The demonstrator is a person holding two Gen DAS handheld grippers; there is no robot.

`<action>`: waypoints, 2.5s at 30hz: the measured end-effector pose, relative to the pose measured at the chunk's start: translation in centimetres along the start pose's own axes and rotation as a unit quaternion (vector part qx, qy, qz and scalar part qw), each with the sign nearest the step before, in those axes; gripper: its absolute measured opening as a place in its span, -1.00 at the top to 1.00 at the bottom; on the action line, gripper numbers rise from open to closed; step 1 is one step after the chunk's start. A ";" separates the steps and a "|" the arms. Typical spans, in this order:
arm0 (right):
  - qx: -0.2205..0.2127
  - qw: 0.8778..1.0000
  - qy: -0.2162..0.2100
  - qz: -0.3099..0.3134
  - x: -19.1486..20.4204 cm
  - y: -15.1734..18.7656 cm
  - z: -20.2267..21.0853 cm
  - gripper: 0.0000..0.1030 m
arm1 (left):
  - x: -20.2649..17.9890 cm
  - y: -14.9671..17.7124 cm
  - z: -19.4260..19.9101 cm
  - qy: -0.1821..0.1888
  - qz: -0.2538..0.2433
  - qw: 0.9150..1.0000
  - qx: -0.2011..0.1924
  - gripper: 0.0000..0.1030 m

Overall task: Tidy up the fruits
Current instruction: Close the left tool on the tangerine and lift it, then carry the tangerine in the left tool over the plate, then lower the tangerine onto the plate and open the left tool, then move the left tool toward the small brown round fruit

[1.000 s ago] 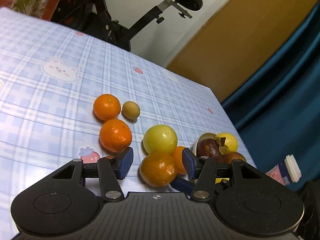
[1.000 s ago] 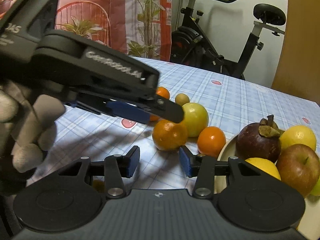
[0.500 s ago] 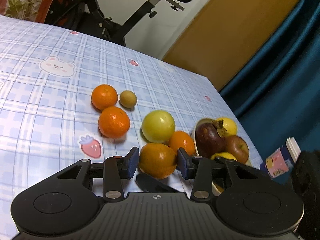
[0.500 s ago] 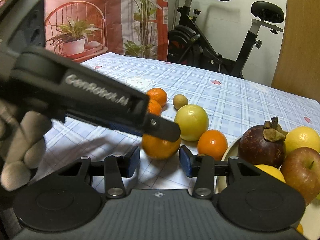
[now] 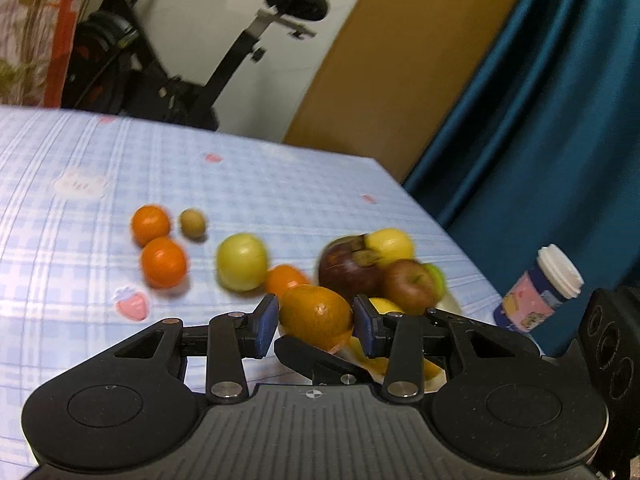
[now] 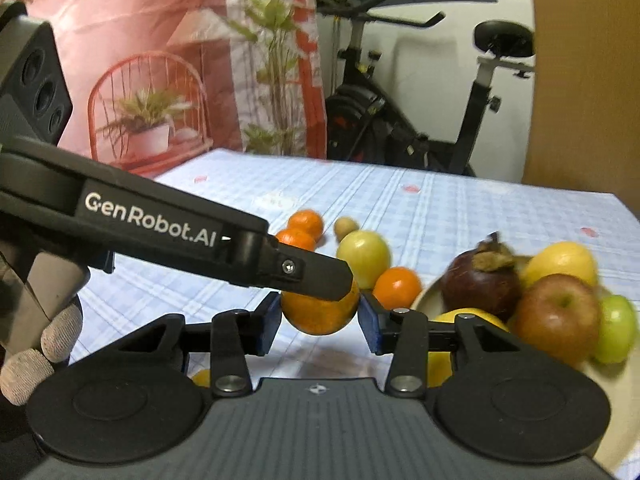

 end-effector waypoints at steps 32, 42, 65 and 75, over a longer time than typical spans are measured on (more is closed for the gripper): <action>-0.031 0.979 0.129 -0.152 -14.1 2.8 6.8 0.23 | -12.3 0.1 -12.5 0.042 -0.134 0.985 0.099 0.15; -0.044 0.981 0.132 -0.132 -13.0 2.9 6.7 0.20 | -10.0 -1.1 -8.2 0.004 -0.108 0.993 0.044 0.10; -0.042 0.997 0.048 -0.043 -5.3 1.5 5.5 0.19 | 1.0 0.5 7.4 -0.166 -0.018 0.983 -0.070 0.02; -0.011 1.000 -0.008 0.017 -0.8 1.9 3.4 0.19 | 3.4 2.2 7.7 -0.172 0.008 0.983 -0.059 0.02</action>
Point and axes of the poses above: each gripper's, at about its wrist camera, not at the fingertips, and z roughly against the way its jaws point, x to its left, y to its underside, the point moved 1 cm from there along -z, roughly the way its jaws point, and after that the axes turned 8 degrees about y, right-handed, at the moved point
